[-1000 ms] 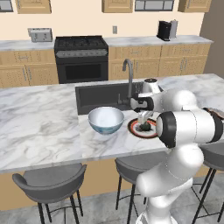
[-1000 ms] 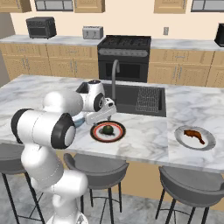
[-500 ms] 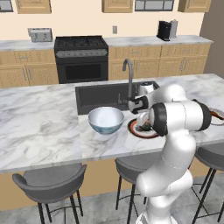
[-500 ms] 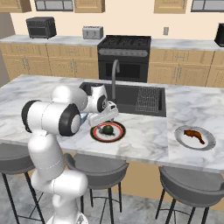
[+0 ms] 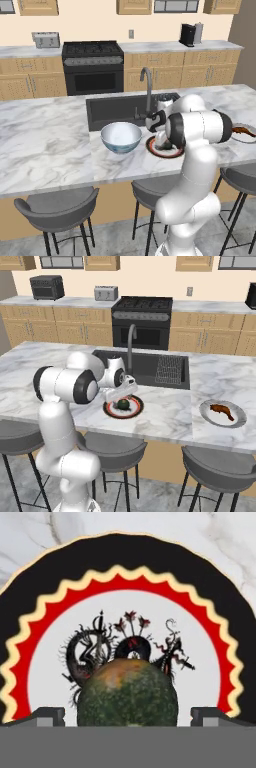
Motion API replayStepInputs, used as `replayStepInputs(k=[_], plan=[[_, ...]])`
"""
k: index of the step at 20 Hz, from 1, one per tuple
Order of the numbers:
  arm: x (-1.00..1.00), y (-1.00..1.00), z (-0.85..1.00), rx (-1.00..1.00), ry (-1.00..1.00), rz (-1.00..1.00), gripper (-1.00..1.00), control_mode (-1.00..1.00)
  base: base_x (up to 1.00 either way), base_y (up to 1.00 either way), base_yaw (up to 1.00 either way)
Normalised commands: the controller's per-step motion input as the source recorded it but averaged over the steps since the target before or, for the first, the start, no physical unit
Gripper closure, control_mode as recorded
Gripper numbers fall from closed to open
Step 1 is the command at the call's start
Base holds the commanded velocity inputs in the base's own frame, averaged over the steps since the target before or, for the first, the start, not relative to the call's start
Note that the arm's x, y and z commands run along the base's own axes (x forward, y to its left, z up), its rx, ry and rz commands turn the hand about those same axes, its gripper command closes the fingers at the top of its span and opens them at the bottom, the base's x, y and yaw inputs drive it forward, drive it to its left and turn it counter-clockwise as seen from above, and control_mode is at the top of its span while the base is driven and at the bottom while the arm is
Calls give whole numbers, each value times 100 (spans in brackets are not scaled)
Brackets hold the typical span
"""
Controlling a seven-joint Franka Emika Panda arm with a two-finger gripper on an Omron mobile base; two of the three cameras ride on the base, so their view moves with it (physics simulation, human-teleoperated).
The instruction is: Pick the chicken drumstick and squash from their plates and place them in the bowl. Then put the bowl in the fridge.
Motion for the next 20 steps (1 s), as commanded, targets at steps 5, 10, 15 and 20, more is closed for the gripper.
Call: replayStepInputs(k=[5,10,15,20], plan=[[0,-9,-19,0,6,0,-100,-100,0,0,0],[9,-2,-20,0,8,0,-100,-100,0,0,0],[12,-3,-18,0,7,0,100,-100,0,0,0],[3,-3,-4,3,3,0,100,-100,0,0,0]])
